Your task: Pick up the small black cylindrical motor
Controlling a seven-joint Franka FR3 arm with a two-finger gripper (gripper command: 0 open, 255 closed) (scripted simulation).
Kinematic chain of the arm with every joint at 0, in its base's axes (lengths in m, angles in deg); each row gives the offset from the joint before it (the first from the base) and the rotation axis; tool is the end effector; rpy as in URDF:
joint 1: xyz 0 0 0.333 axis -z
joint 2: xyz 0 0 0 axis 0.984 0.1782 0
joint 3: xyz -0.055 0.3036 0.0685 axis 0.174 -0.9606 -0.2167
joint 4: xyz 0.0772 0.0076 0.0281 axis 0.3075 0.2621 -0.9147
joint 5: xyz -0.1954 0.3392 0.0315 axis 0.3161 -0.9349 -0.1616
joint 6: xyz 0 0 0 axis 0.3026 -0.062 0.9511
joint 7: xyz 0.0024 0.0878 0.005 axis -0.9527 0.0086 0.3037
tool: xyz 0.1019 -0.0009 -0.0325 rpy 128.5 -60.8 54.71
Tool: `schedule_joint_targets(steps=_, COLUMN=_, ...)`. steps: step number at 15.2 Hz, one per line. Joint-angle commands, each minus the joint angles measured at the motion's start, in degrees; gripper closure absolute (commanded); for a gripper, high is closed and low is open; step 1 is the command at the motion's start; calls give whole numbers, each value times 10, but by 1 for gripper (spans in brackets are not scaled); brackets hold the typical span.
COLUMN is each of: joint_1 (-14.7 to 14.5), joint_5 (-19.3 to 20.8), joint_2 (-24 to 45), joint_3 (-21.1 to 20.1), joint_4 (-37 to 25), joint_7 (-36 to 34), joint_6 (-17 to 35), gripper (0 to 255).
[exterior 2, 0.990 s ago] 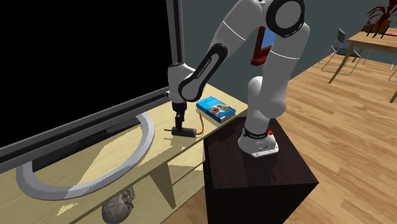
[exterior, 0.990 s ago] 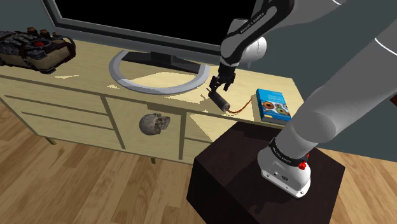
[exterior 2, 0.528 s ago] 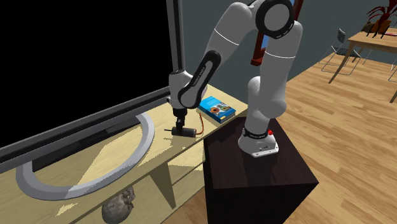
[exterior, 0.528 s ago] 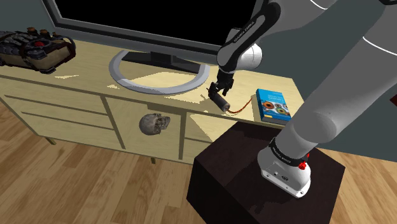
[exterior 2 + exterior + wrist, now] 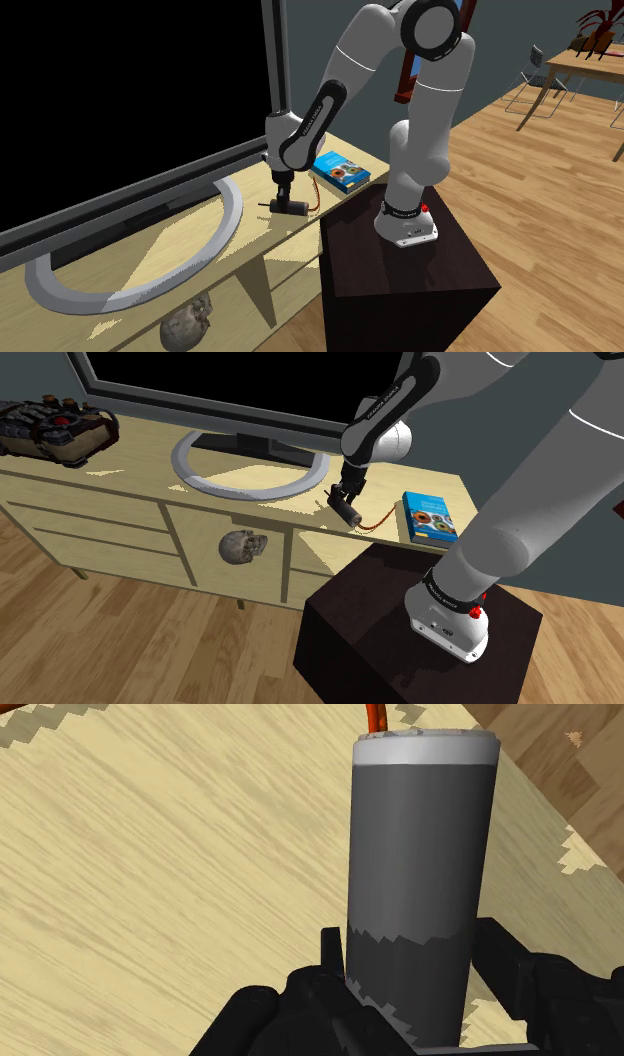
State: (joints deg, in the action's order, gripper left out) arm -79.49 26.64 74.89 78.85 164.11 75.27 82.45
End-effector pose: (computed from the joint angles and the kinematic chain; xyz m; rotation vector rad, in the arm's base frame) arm 0.3968 -0.0709 0.2400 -3.0374 0.1817 0.0051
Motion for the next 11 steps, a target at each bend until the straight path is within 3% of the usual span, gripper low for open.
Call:
schedule_joint_targets(steps=1, joint_1=0, joint_5=0, joint_2=0, joint_3=0, joint_4=0, joint_7=0, joint_6=0, gripper=255)
schedule_joint_targets(steps=11, joint_1=10, joint_5=43, joint_2=-78, joint_3=-3, joint_4=-8, joint_7=-36, joint_6=-84, gripper=255)
